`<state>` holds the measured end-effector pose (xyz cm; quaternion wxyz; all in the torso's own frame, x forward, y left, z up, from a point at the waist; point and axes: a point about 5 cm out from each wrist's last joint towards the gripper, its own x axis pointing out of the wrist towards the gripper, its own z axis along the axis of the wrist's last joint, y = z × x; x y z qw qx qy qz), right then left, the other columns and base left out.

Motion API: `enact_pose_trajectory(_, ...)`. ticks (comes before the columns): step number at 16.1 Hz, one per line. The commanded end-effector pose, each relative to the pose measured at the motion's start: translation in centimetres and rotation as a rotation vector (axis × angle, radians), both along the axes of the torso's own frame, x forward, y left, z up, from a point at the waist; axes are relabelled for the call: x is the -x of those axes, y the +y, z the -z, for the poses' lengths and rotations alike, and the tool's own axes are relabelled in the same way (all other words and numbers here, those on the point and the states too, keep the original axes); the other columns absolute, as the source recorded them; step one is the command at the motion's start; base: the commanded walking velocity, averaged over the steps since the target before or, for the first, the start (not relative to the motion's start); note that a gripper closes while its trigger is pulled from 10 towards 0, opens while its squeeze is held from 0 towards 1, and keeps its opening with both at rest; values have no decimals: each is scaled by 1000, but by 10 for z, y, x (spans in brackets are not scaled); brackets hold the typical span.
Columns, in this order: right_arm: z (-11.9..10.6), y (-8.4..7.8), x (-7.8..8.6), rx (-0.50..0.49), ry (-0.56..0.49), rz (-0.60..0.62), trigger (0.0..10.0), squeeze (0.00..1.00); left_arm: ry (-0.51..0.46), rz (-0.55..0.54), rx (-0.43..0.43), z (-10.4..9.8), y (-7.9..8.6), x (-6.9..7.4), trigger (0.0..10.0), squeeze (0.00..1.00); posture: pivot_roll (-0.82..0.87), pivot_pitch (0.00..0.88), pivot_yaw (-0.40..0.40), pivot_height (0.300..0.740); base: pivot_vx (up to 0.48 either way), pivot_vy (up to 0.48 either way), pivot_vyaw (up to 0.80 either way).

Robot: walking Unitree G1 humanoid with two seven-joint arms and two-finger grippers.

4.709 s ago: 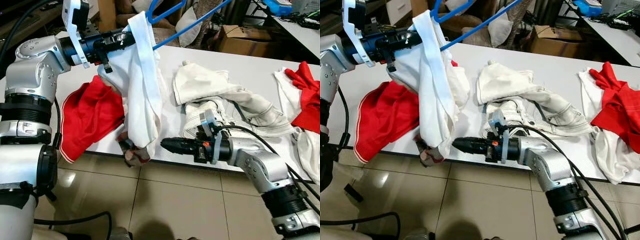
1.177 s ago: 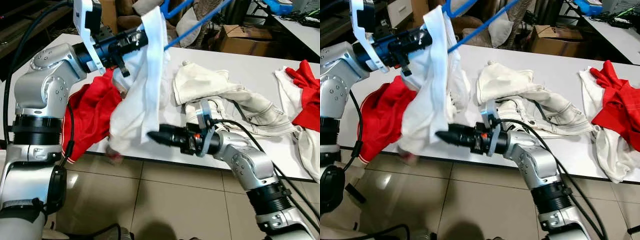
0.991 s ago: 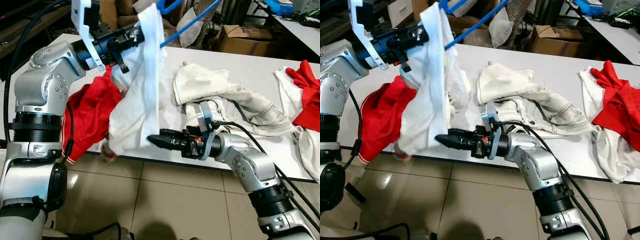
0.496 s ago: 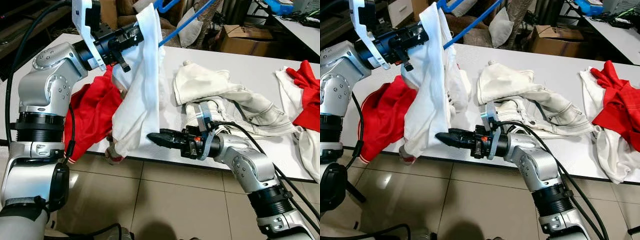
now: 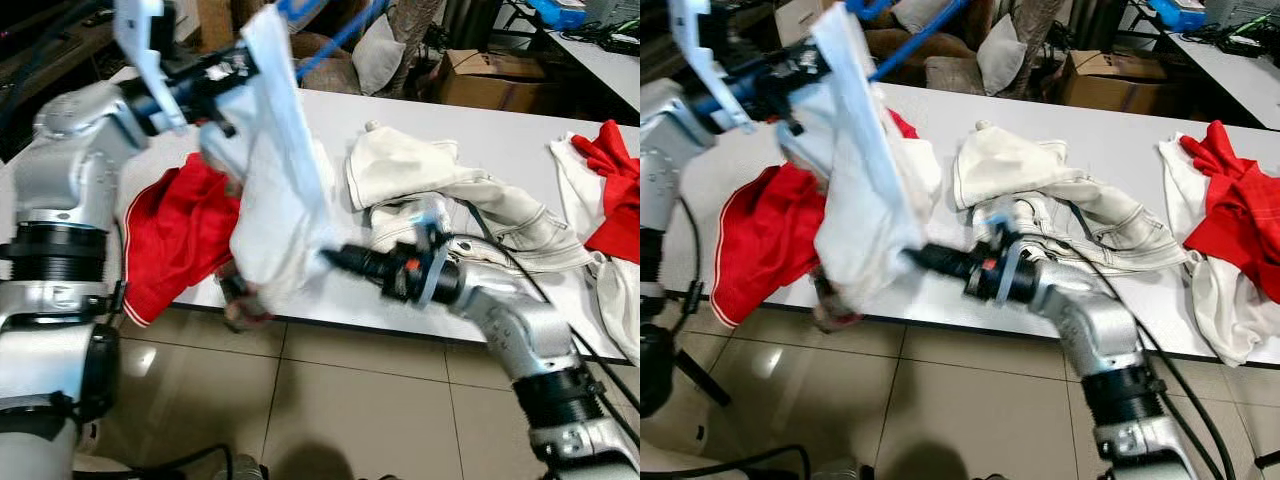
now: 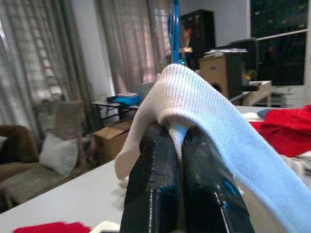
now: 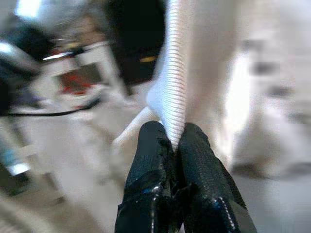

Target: Hang hanger

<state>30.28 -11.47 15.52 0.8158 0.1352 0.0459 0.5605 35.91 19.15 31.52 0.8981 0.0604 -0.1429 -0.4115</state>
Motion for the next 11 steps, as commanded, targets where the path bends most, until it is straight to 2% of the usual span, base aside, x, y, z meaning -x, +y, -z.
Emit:
enact_pose_trajectory(1, -8, -19, -14, -3, -26, 161, 0, 0, -57, -47, 12, -14, 12, 2, 0, 0, 7, 0, -13, 740, 0, 0, 0)
enact_pose_trajectory(2, -16, -28, -21, -48, -49, 251, 0, 0, -64, -62, 17, -16, 17, 4, 0, 0, 7, 0, -13, 740, 0, 0, 0)
enact_pose_trajectory(4, -31, -35, -27, -130, -85, 330, 0, 0, -66, -71, 8, -15, 23, 6, 0, 0, 2, 0, -22, 740, 0, 0, 0)
enact_pose_trajectory(5, -42, -37, -29, -187, -126, 368, 0, 0, -61, -64, -28, -10, 25, 9, 0, 0, 1, 0, -22, 740, 0, 0, 0)
enact_pose_trajectory(6, -44, -38, -29, -197, -134, 376, 0, 0, -59, -61, -37, -9, 26, 9, 0, 0, 1, 0, -22, 740, 0, 0, 0)
enact_pose_trajectory(8, -56, -43, -33, -231, -186, 426, 0, 0, -20, -34, -144, 9, 32, 15, 0, 0, 0, 0, -23, 740, 0, 0, 0)
enact_pose_trajectory(11, -61, -61, -35, -178, -231, 460, 0, 0, 83, 11, -241, 28, 51, 29, 0, 0, 1, 0, -32, 740, 0, 0, 0)
